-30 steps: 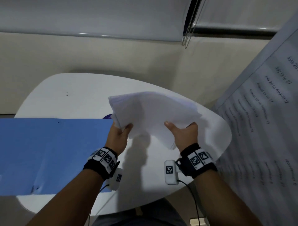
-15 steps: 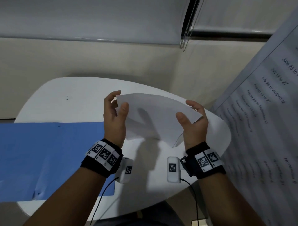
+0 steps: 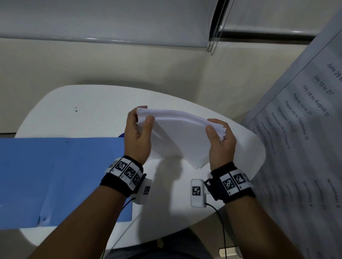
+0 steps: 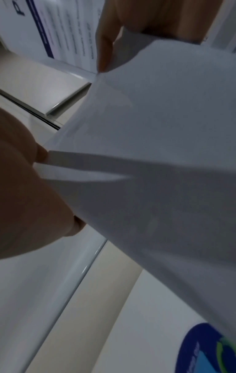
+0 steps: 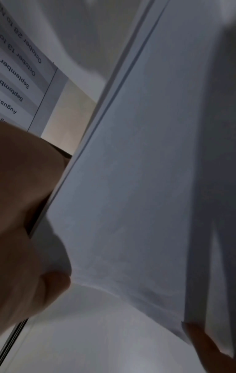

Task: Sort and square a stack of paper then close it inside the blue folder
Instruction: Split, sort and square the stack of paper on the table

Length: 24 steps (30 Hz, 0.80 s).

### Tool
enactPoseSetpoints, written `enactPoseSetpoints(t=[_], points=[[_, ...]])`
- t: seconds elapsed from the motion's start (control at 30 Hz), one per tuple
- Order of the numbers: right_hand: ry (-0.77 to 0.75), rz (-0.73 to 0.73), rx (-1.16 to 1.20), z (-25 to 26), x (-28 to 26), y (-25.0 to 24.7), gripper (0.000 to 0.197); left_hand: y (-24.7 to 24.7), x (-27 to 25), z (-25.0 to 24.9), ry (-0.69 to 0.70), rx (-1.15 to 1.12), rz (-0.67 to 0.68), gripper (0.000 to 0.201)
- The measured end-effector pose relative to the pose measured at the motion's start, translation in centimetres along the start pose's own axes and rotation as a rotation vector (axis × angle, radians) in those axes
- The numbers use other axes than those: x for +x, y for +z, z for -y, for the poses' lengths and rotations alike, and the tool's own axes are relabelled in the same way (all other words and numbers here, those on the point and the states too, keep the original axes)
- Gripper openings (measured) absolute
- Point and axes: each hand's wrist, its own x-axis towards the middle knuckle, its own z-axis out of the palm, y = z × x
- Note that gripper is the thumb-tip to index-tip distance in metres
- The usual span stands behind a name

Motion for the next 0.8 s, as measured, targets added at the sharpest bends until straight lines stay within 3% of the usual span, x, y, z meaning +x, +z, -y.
enactPoseSetpoints(t=[0.1, 0.17, 0.3, 0.37, 0.43, 0.5, 0.57, 0.7, 0.8], points=[[0.004, -0.018, 0.016, -0.1, 0.2, -0.3, 0.018, 0.3, 0.3, -0.1, -0.015, -0.041, -0.04, 0.024], [0.021, -0.023, 0.033, -0.1, 0.4, -0.4, 0.022, 0.2, 0.5, 0.1, -0.052, -0.074, -0.027, 0.028], [0.094, 0.012, 0.113, -0.2, 0.8, -0.6, 0.024, -0.3, 0.7, 0.8, -0.142, -0.1, 0.095, 0.054], [0.122, 0.093, 0.03, -0.5, 0.9, -0.9, 0.021, -0.6, 1.0, 1.4, -0.186, -0.081, 0.136, 0.069], [0.197, 0.119, -0.075, -0.7, 0.8, -0.9, 0.038, -0.5, 1.1, 1.6, -0.232, -0.061, 0.175, 0.059], [0.277, 0.027, -0.062, -0.8, 0.6, -0.8, 0.043, -0.3, 1.0, 1.4, -0.26, -0.073, 0.172, 0.037], [0.244, 0.01, -0.032, -0.7, 0.5, -0.9, 0.038, -0.2, 0.9, 1.4, -0.251, -0.106, 0.166, 0.033], [0.226, 0.101, -0.041, -0.4, -0.1, -1.5, 0.033, -1.4, 0.1, 2.1, -0.246, -0.089, 0.191, 0.054], [0.085, 0.037, 0.001, 1.4, 0.4, -0.6, 0.011, -1.7, 0.1, 1.8, -0.196, -0.089, 0.182, 0.052]])
